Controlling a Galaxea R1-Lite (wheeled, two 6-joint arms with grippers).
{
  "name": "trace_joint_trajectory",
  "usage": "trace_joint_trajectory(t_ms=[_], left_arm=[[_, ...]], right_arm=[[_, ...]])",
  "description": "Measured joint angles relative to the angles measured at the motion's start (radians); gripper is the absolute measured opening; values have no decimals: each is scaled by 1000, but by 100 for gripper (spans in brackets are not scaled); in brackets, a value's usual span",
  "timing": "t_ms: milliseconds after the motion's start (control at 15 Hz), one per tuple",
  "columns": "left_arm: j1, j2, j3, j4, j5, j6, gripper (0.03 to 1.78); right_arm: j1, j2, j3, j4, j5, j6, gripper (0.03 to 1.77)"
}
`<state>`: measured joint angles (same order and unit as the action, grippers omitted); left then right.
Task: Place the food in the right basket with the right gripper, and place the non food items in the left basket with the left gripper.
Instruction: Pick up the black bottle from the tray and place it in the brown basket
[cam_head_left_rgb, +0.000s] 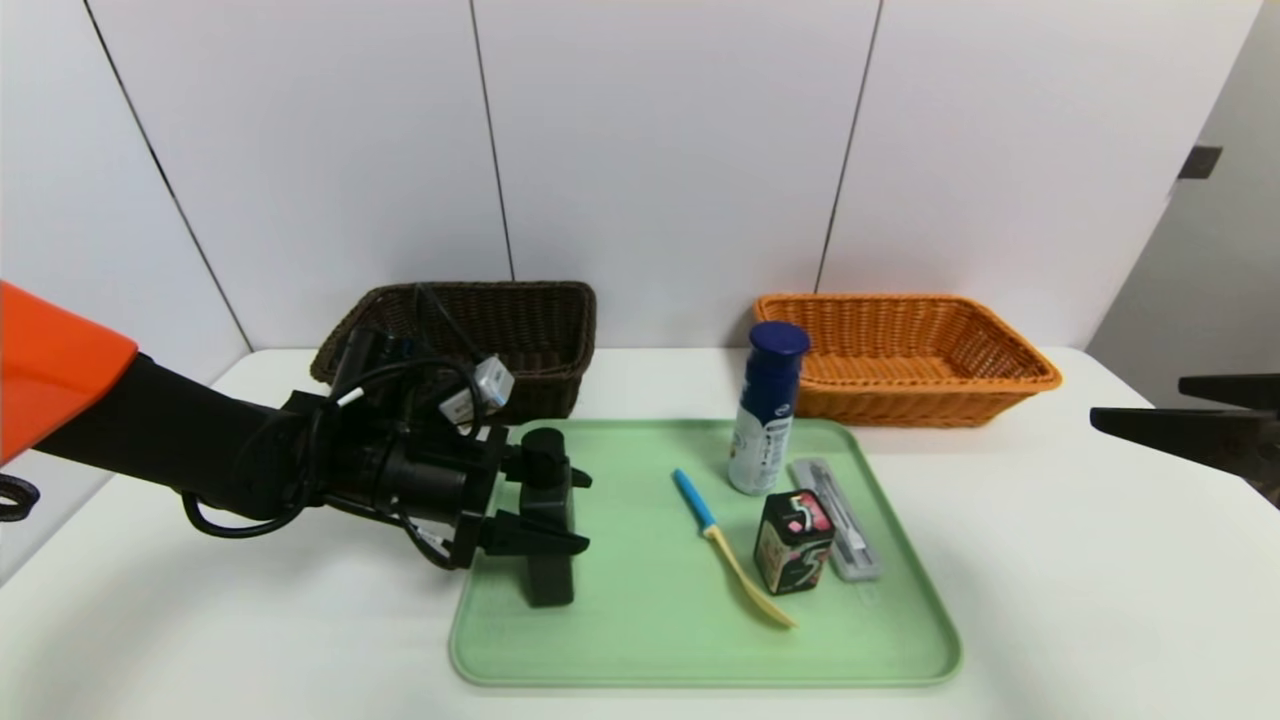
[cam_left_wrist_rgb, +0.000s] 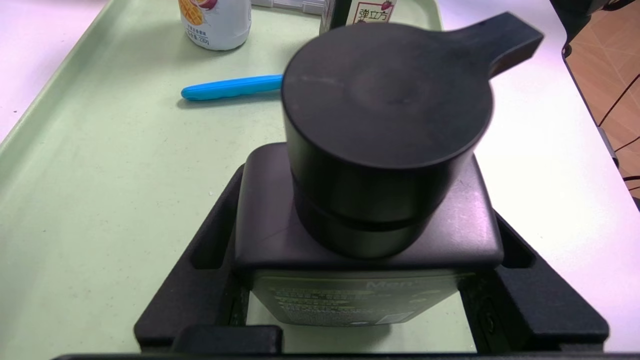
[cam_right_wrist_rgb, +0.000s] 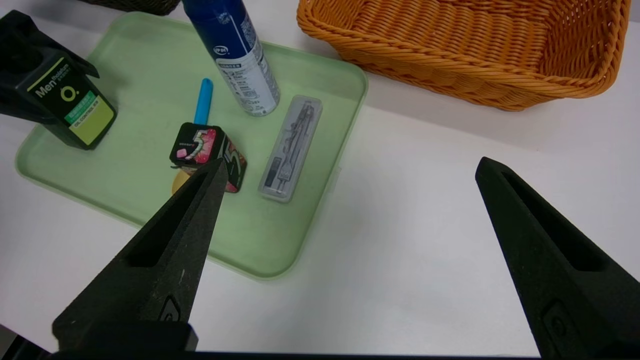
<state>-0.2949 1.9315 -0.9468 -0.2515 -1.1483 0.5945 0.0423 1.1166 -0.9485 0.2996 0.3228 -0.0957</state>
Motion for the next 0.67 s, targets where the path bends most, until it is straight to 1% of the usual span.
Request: trace_joint_trajectory(t_ms=[200, 467, 600, 667], left_arm=[[0, -17, 0, 1, 0, -17, 112], [1, -100, -2, -14, 3, -118, 112], [3, -172, -28, -19, 30, -210, 112], [4, -213, -54, -21, 68, -280, 112]], right_arm=[[0, 0, 0, 0, 0, 0, 171], [0, -1, 2, -3, 0, 6, 171], [0, -5, 2, -7, 1, 13, 171], [0, -8, 3, -6, 1, 15, 171]])
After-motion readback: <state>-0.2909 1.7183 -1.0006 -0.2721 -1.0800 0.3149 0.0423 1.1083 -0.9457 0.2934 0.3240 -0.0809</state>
